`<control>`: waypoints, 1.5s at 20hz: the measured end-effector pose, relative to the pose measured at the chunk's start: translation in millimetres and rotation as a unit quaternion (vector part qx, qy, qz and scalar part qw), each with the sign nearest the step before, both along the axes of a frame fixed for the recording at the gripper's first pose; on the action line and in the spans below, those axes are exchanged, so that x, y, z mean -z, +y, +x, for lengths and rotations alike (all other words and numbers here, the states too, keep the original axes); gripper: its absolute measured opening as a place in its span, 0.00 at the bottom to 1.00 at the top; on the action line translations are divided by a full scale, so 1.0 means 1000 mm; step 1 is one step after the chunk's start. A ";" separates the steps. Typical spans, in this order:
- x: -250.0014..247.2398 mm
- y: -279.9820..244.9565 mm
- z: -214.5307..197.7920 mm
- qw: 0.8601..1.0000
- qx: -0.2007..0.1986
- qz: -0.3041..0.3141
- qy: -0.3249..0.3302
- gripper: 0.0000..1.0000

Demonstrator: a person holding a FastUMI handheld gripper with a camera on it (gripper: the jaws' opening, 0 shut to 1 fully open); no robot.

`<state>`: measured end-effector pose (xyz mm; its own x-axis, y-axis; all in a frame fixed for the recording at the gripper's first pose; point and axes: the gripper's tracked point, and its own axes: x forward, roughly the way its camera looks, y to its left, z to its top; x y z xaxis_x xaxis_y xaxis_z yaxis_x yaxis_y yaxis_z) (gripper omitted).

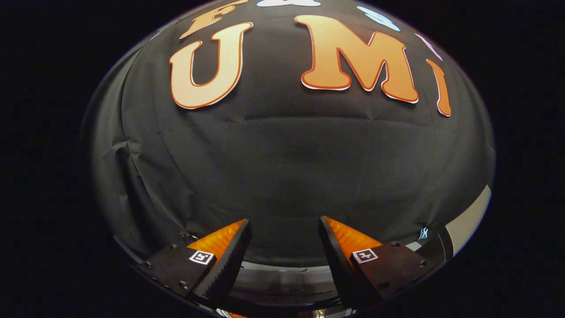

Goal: Put the clothes into the washing machine and then close the washing machine lid.

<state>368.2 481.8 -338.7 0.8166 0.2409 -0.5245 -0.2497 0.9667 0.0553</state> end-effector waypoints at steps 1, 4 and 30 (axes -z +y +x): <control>-0.002 -0.002 -0.005 1.000 -0.001 0.001 -0.002 0.98; -0.004 -0.004 -0.020 1.000 -0.003 0.003 -0.011 0.98; 0.140 -0.057 -0.212 0.993 0.035 0.022 0.115 0.99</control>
